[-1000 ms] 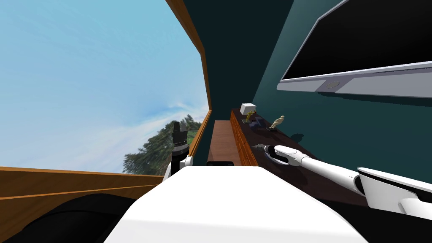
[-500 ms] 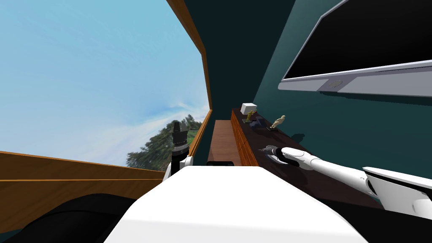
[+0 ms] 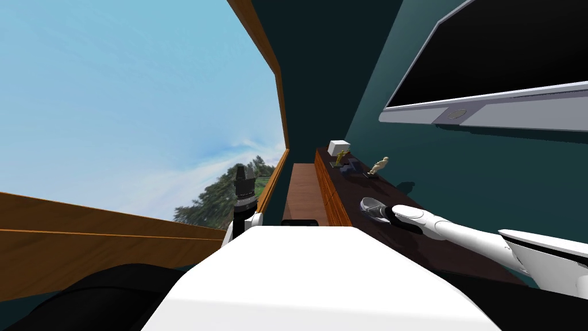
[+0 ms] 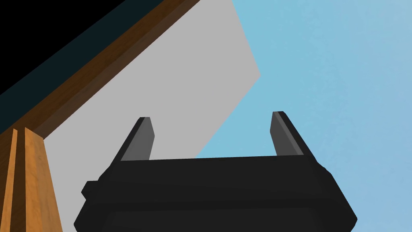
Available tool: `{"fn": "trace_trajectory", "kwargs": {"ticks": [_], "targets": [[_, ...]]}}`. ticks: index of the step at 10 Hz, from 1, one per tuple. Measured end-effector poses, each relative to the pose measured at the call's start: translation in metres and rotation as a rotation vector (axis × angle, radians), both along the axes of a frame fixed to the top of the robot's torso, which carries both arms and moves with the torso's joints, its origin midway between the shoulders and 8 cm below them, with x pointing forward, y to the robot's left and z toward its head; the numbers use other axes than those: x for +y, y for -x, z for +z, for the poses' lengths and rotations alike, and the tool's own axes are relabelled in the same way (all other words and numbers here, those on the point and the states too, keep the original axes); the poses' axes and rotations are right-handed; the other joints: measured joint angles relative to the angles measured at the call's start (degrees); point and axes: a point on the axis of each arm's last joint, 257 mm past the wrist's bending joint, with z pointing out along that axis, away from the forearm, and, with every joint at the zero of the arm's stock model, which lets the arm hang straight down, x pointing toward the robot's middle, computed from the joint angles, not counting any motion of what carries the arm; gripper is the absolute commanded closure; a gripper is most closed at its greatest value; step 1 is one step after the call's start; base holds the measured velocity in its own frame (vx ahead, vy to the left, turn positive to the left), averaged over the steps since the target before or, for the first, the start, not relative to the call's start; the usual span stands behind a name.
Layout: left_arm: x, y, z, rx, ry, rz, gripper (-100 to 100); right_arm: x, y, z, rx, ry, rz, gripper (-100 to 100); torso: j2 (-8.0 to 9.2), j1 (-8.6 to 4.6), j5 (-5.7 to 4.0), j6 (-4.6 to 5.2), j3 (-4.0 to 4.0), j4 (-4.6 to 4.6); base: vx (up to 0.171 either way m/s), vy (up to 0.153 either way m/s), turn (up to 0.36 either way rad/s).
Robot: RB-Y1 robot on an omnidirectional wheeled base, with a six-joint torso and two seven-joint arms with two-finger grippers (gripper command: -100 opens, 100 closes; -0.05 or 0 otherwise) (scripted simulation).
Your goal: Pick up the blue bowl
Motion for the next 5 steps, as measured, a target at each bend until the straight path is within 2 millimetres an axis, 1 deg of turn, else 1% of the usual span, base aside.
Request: {"fn": "trace_trajectory", "kwargs": {"ticks": [1,2,3,5], "targets": [[0.000,0.000,0.000,0.000,0.000,0.000,0,0.000,0.000,0.000,-0.001,0.000,0.000,-100,-0.03,0.00,0.00,0.00,-0.02,-0.01,0.027,-0.029,0.046],[0.000,0.000,0.000,0.000,0.000,0.000,0,0.001,0.003,-0.007,0.000,-0.003,-0.007,-100,-0.13,-0.10,-0.03,-0.01,-0.07,-0.03,0.056,-0.065,0.058],[0.000,0.000,0.000,0.000,0.000,0.000,0,0.006,0.007,-0.013,0.006,-0.005,-0.005,-100,-0.23,-0.22,-0.05,-0.01,-0.13,-0.05,0.050,-0.057,0.030],[0.000,0.000,0.000,0.000,0.000,0.000,0,0.009,0.011,-0.023,0.005,-0.005,-0.015,-100,-0.21,-0.18,-0.05,-0.01,-0.12,-0.05,0.022,-0.028,0.013]]}}
